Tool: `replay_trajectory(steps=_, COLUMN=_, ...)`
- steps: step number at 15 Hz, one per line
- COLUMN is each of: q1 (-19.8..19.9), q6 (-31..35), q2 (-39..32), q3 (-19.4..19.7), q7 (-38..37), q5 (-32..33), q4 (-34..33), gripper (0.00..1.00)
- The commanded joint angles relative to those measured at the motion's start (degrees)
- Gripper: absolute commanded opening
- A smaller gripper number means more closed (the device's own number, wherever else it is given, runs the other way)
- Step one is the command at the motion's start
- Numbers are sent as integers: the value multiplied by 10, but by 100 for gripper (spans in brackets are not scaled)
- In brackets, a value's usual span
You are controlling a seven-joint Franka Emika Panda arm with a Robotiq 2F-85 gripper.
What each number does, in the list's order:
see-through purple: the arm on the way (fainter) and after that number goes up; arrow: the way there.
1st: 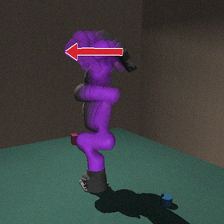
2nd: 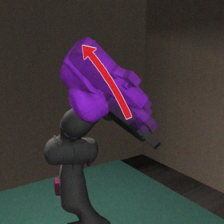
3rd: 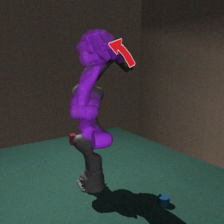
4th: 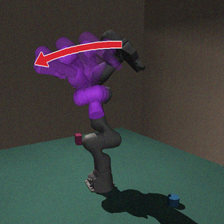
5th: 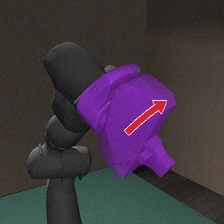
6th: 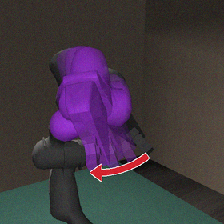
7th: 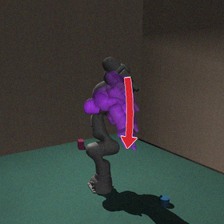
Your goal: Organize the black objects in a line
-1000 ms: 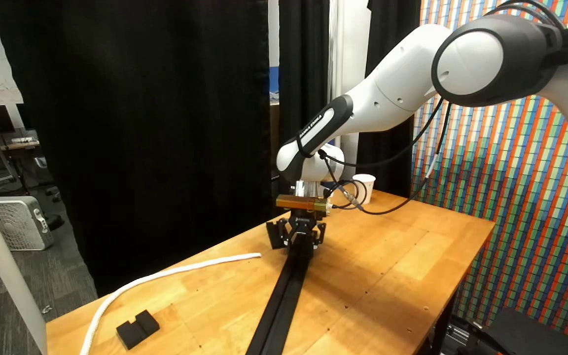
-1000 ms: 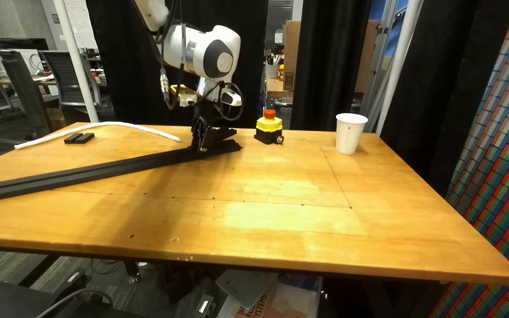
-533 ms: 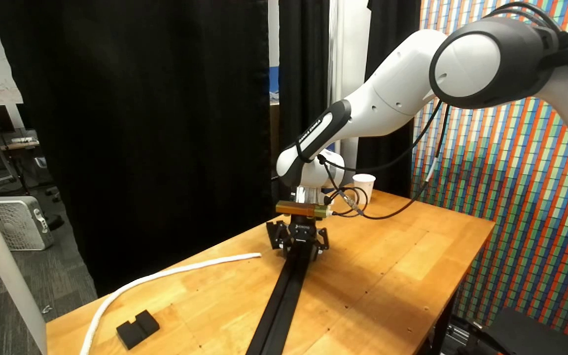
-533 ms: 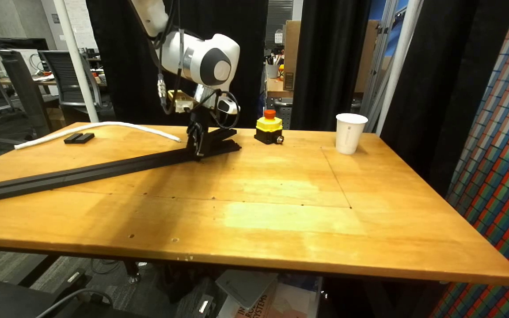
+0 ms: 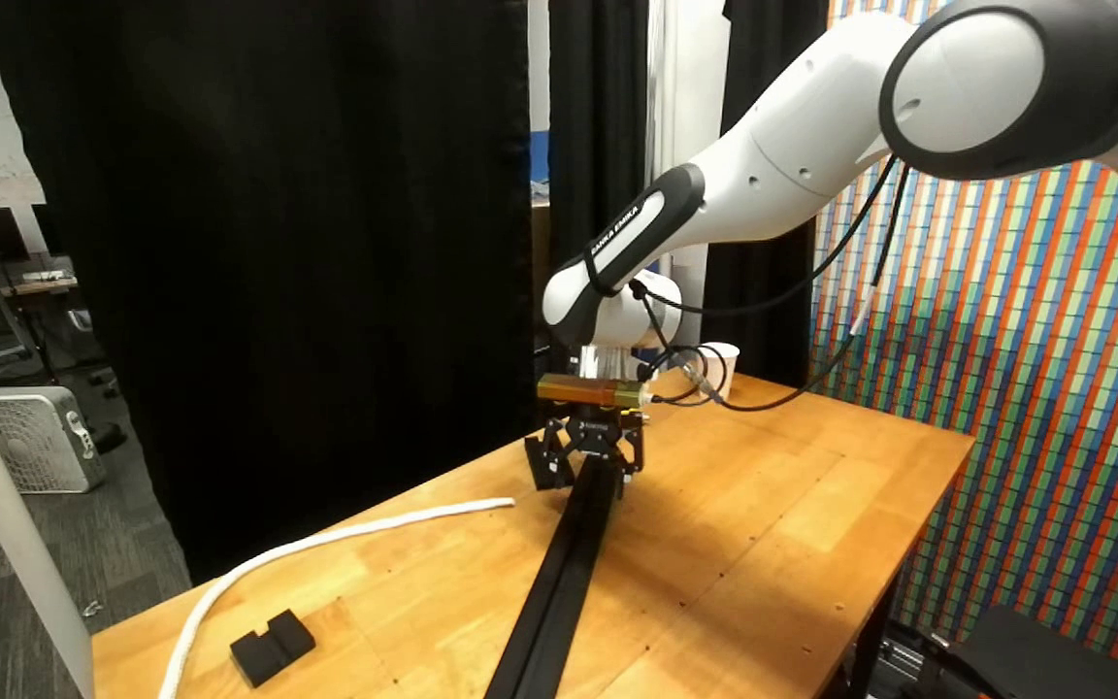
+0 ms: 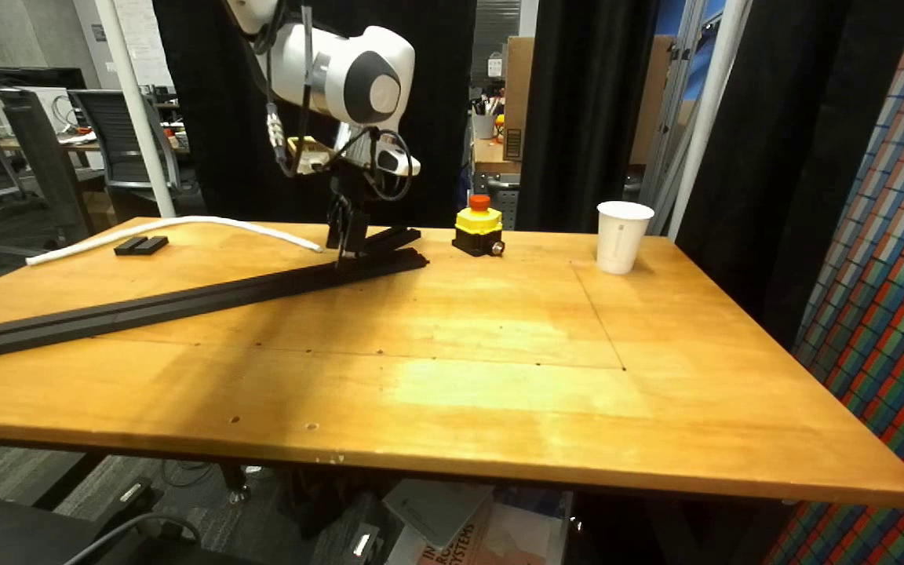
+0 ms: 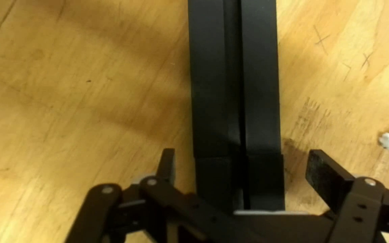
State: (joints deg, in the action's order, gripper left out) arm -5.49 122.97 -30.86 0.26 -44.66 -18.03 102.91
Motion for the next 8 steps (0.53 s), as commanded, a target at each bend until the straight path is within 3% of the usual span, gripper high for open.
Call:
replay_trajectory(steps=1, q1=-32, q6=-3, q2=120, q3=14, q7=-33, q5=61, q4=69, gripper=100)
replay_trajectory(steps=5, q1=-34, q6=-8, q2=239, q3=-3, q7=24, q5=140, q4=130, gripper=100)
replay_trajectory(steps=8, q1=-24, q6=-22, q2=335, q3=-21, q7=94, q5=155, q4=183, gripper=100)
